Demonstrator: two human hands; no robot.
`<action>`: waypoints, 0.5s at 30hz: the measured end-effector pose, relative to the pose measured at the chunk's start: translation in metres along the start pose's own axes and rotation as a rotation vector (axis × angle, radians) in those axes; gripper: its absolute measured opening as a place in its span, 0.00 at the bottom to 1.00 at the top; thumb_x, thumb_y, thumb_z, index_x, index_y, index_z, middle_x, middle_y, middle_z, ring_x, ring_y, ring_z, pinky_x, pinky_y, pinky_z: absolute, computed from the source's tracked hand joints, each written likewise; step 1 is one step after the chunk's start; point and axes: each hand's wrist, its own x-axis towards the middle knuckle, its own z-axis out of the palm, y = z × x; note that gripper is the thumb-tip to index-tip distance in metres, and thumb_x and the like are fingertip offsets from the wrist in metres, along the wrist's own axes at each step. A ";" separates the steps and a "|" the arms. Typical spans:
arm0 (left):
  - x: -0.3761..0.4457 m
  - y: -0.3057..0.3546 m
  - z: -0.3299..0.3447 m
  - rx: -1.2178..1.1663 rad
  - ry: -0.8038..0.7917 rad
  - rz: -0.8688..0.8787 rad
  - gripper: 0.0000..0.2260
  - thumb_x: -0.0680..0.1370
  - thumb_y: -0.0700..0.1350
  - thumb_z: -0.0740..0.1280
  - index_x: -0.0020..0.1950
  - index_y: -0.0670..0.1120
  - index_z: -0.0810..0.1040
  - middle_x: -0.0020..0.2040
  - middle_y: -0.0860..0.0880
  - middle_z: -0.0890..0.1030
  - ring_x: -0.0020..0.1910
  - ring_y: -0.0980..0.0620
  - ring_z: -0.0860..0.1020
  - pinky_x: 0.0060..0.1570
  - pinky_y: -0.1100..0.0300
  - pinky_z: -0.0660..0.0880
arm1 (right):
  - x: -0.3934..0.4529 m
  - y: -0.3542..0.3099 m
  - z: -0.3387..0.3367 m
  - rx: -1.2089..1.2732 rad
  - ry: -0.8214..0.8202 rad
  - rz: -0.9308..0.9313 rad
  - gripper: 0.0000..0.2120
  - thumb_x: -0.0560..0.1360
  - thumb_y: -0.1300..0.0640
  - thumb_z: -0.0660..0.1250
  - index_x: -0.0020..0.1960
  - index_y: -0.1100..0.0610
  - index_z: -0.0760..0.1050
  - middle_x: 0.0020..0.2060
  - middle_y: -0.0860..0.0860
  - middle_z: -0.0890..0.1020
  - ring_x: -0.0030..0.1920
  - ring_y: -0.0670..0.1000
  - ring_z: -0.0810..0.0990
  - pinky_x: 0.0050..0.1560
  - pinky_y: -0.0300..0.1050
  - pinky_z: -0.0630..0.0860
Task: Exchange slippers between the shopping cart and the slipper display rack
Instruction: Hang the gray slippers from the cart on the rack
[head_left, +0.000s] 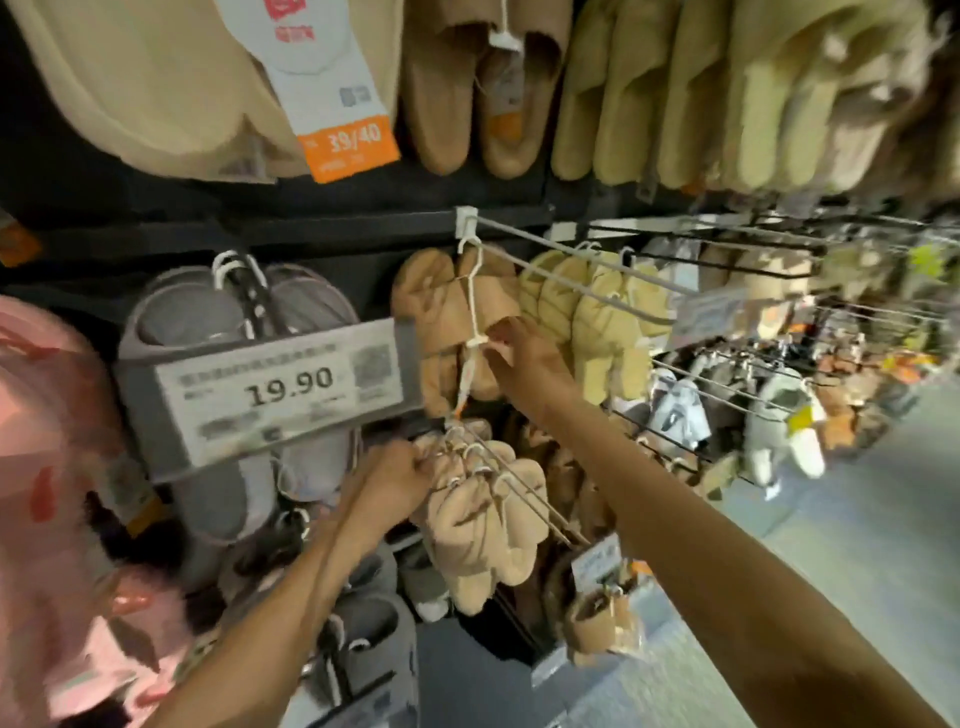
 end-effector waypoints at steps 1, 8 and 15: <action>0.001 0.018 0.007 0.012 -0.009 0.072 0.14 0.79 0.50 0.59 0.35 0.47 0.74 0.39 0.47 0.78 0.41 0.48 0.76 0.40 0.58 0.69 | -0.019 0.018 -0.019 -0.022 0.023 0.019 0.14 0.76 0.61 0.62 0.60 0.64 0.73 0.58 0.62 0.77 0.57 0.61 0.75 0.55 0.49 0.71; -0.045 0.183 0.106 0.162 -0.145 0.477 0.18 0.80 0.54 0.57 0.41 0.44 0.79 0.41 0.42 0.80 0.48 0.41 0.79 0.46 0.52 0.74 | -0.187 0.136 -0.167 -0.211 0.139 0.387 0.11 0.74 0.61 0.63 0.54 0.65 0.76 0.48 0.64 0.79 0.51 0.64 0.77 0.46 0.53 0.73; -0.157 0.314 0.241 0.177 -0.337 0.944 0.13 0.78 0.48 0.59 0.45 0.41 0.77 0.50 0.39 0.80 0.52 0.39 0.78 0.47 0.52 0.74 | -0.396 0.177 -0.279 -0.385 0.420 0.847 0.09 0.75 0.60 0.65 0.52 0.65 0.76 0.50 0.63 0.79 0.53 0.62 0.76 0.52 0.54 0.73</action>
